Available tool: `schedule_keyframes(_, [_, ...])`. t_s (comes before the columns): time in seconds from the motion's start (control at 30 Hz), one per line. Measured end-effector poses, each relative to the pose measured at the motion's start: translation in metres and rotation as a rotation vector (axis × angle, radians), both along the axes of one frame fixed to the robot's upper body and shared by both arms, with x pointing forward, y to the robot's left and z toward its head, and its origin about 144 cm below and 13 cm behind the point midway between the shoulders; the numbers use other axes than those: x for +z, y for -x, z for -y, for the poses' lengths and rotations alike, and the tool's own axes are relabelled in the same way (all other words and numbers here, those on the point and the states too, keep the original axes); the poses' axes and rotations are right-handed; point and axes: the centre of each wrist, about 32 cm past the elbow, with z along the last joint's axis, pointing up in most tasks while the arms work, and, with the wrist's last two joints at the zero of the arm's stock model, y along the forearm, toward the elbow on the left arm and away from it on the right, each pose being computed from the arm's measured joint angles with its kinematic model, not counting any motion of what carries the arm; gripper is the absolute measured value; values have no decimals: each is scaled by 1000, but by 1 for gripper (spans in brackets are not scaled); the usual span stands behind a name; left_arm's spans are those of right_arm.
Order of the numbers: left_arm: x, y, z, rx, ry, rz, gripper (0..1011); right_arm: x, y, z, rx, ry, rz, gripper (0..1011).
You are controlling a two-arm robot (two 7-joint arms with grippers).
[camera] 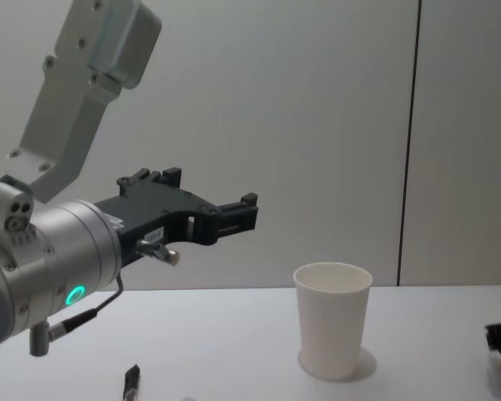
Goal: Place the pen into the pen holder.
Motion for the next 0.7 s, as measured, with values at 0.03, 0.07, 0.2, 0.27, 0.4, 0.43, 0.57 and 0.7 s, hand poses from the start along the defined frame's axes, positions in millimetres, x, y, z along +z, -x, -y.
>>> schedule_keyframes(0.03, [0,0,0,0,0,0,1000,1,1,0,2,-2,12,175])
schedule_keyframes(0.07, [0,0,0,0,0,0,1000,2,2,0,5,-6,32,175])
schedule_keyframes(0.2, [0,0,0,0,0,0,1000,6,5,-1,15,-14,84,175])
schedule_keyframes(0.27, [0,0,0,0,0,0,1000,7,7,-1,19,-16,105,175])
schedule_keyframes(0.4, [0,0,0,0,0,0,1000,11,11,-3,34,-24,172,175])
schedule_keyframes(0.43, [0,0,0,0,0,0,1000,12,12,-3,36,-26,183,175])
schedule_keyframes(0.57, [0,0,0,0,0,0,1000,15,16,-5,50,-34,245,175])
schedule_keyframes(0.7, [0,0,0,0,0,0,1000,19,20,-9,68,-46,314,175])
